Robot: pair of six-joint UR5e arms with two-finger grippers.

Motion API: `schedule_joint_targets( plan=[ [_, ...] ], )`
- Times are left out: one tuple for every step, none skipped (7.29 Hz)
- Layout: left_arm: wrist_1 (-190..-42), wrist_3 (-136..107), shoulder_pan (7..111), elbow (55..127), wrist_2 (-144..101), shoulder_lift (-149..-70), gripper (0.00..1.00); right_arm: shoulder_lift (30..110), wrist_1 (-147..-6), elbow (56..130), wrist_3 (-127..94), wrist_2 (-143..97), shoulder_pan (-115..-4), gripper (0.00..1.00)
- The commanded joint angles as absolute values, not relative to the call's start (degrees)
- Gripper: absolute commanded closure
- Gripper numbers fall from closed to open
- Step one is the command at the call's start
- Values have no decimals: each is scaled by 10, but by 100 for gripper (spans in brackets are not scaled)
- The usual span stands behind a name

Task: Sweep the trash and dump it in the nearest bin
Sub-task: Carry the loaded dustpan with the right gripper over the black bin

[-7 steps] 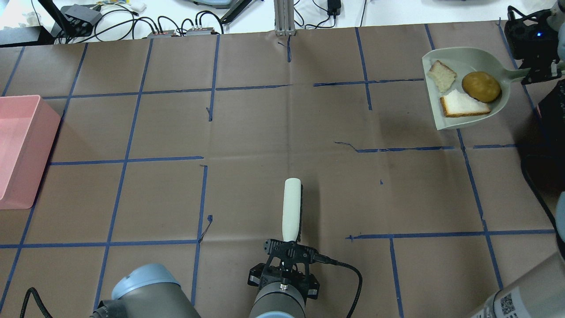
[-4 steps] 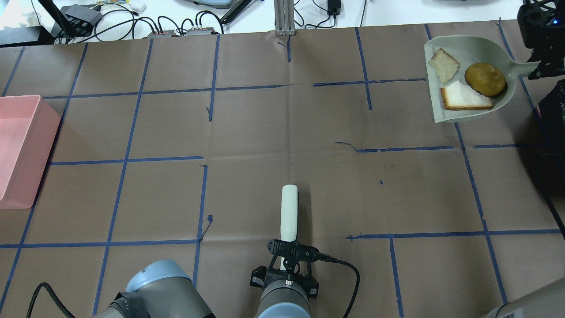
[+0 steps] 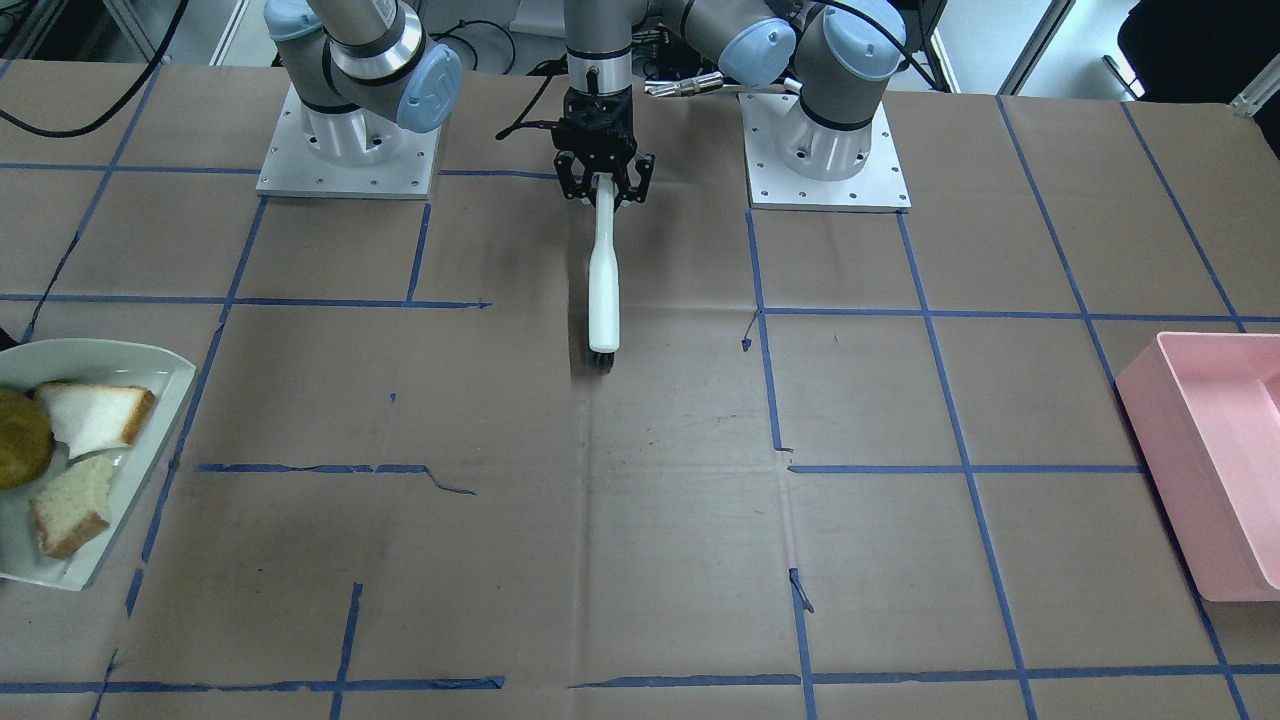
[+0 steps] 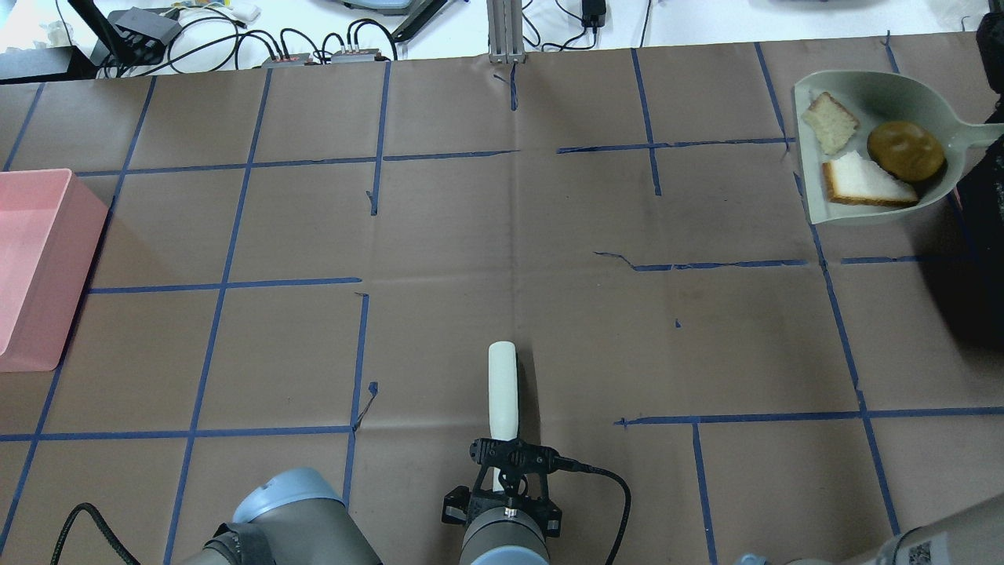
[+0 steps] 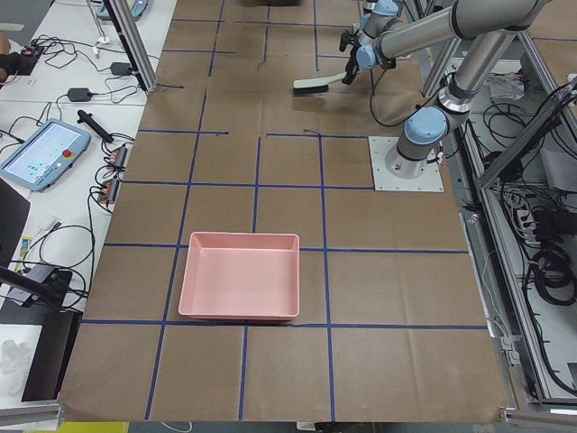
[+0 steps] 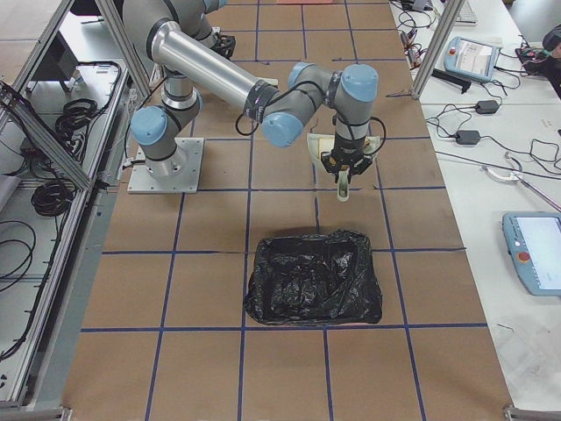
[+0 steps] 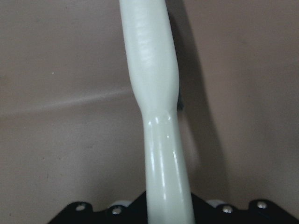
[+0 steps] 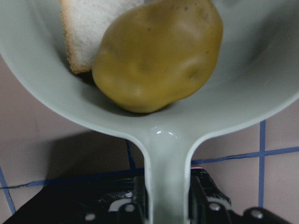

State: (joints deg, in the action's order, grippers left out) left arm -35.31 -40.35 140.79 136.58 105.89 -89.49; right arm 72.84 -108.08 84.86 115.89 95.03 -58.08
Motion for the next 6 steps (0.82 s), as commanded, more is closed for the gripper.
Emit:
schedule_joint_targets(
  plan=[
    [-331,-409,1419,1365,1058,-908,100,719,-1081,839,1232,953,-544,100],
    [-311,-409,1426,1366,1058,-917,100,703,-1079,824,1254,951,-531,100],
    [-310,-408,1432,1366,1060,-922,100,693,-1077,808,1276,952,-516,100],
    [-311,-408,1433,1367,1081,-923,100,690,-1068,796,1301,952,-501,100],
    [-311,-409,1433,1367,1091,-924,100,689,-1068,791,1325,953,-481,100],
    [-311,-411,1433,1368,1091,-924,100,689,-1070,788,1355,954,-462,100]
  ],
)
